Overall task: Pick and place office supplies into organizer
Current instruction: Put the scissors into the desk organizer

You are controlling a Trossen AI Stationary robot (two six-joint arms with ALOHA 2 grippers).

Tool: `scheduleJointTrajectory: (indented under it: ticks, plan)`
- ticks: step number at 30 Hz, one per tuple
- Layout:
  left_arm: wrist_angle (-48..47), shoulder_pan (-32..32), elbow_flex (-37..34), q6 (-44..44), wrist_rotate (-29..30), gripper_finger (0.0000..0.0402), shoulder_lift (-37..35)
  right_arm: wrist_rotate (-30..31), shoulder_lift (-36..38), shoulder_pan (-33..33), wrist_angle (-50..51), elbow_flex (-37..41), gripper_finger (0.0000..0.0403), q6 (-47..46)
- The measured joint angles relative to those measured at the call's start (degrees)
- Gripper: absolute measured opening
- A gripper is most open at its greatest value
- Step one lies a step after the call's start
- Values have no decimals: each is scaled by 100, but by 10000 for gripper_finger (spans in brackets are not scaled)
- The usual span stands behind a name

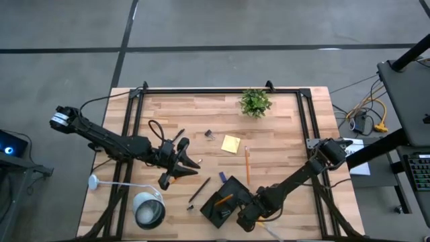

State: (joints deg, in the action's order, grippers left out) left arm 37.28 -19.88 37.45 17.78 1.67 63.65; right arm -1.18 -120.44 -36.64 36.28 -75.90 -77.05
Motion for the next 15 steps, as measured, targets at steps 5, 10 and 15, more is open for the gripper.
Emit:
scheduleJointTrajectory:
  ticks: [5,10,15]
  plan:
    - [-24,-1,0,0,2,73,-2,26,0,-2,16,0,17,31]
    - [-28,-1,-9,0,7,73,-2,184,7,-15,145,-78,14,-74]
    - [-25,-2,-11,0,9,73,-2,257,2,-15,385,-280,13,-48]
